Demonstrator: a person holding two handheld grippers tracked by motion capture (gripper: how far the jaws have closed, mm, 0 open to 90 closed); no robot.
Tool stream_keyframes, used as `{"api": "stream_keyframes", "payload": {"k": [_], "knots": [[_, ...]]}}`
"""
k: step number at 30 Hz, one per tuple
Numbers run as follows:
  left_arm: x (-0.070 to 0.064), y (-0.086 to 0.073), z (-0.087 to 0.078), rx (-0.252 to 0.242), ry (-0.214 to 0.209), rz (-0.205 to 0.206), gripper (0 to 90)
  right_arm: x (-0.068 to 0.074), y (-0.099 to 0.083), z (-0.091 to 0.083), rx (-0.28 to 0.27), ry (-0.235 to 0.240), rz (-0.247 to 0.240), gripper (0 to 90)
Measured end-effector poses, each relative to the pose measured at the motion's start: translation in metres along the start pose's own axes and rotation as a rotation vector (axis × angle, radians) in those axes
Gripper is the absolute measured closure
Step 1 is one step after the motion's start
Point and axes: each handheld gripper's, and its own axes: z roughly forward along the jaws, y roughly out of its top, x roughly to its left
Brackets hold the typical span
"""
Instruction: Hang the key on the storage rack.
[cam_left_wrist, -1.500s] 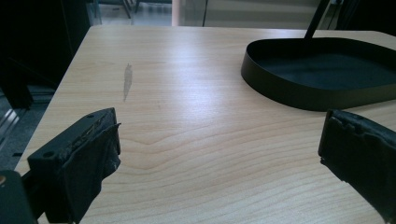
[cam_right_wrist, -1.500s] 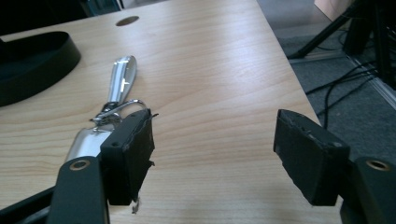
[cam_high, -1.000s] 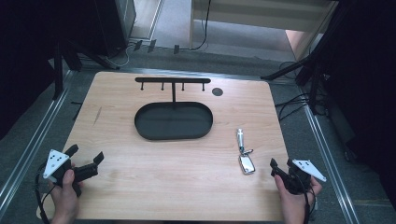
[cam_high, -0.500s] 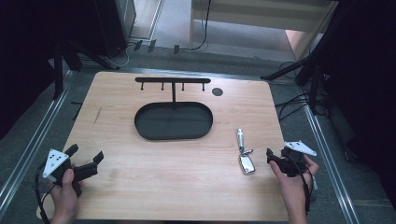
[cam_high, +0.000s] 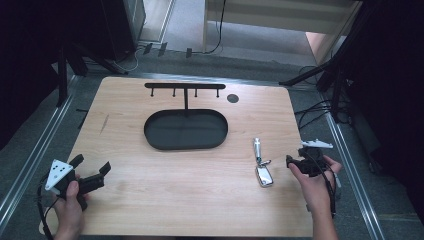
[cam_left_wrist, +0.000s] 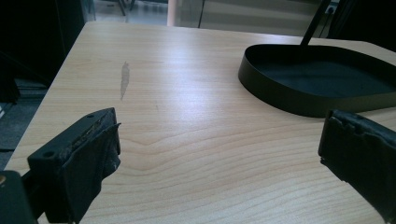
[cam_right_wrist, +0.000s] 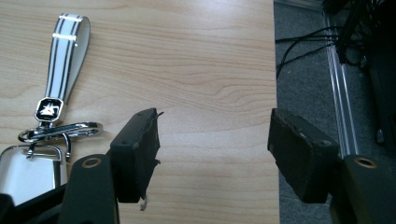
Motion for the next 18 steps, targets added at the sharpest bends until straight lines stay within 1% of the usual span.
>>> {"api": "stream_keyframes", "payload": {"k": [6,8,10,12,15,18], "knots": [[0.0,0.0,-0.001,-0.009,-0.001,-0.004,0.0,0.0,0.014,0.001,0.069,0.004,-0.063,34.2],[0.0,0.0,0.0,-0.007,-0.003,-0.006,0.0,0.001,0.019,0.001,0.092,0.0,-0.068,34.1],[0.0,0.0,0.0,0.0,-0.001,-0.004,0.0,0.003,0.026,0.001,0.107,-0.009,-0.084,34.8],[0.0,0.0,0.001,0.002,0.001,0.004,0.0,0.004,0.032,0.003,0.125,-0.006,-0.096,35.6],[-0.001,0.0,0.0,-0.002,0.002,0.005,0.0,0.007,0.04,0.007,0.152,-0.003,-0.103,36.4],[-0.001,0.0,0.0,-0.005,0.002,0.003,0.0,0.012,0.046,0.011,0.17,0.006,-0.098,36.0]]}}
